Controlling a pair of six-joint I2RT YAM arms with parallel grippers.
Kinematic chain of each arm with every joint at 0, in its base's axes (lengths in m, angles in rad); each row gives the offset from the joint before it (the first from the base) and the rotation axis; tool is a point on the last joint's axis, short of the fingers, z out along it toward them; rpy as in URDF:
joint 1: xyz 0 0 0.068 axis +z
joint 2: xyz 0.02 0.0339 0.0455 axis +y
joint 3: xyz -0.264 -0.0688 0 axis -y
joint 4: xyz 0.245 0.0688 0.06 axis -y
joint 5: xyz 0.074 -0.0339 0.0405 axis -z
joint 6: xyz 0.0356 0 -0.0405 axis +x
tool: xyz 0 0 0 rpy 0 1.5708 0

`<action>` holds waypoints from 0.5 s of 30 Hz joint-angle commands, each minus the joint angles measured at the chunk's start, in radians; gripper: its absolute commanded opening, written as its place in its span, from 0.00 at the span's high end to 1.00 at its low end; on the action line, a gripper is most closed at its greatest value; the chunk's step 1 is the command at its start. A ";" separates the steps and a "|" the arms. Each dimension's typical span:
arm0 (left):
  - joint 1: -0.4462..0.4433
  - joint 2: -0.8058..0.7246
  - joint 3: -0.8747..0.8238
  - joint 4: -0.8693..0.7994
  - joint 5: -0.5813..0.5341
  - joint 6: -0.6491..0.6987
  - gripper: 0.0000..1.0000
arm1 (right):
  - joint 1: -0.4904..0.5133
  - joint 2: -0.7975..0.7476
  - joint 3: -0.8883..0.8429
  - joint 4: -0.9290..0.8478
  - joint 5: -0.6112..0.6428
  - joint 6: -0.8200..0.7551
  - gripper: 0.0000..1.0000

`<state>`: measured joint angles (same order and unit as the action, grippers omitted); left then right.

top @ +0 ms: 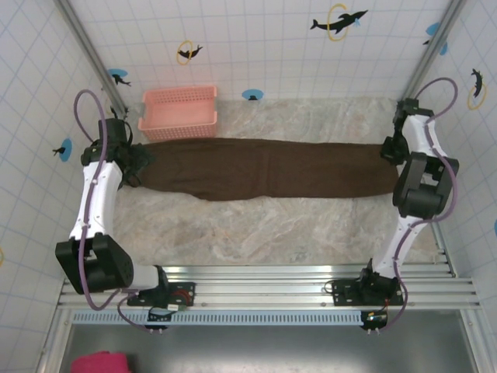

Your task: Roll up the long pants

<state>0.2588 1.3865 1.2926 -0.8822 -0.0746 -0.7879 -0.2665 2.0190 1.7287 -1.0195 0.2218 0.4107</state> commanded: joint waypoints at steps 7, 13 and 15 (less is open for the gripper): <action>-0.006 0.085 0.064 -0.005 0.070 0.101 0.03 | -0.083 -0.204 -0.041 -0.141 0.464 0.032 1.00; -0.006 0.117 0.075 0.008 0.086 0.128 0.03 | -0.106 -0.268 -0.050 -0.200 0.653 0.081 1.00; -0.006 0.127 0.080 0.009 0.093 0.138 0.03 | -0.110 -0.293 -0.052 -0.213 0.702 0.091 1.00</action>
<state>0.2588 1.4948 1.3388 -0.8795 -0.0013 -0.6880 -0.3683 1.8042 1.6840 -1.1831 0.7593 0.4648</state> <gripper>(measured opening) 0.971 0.093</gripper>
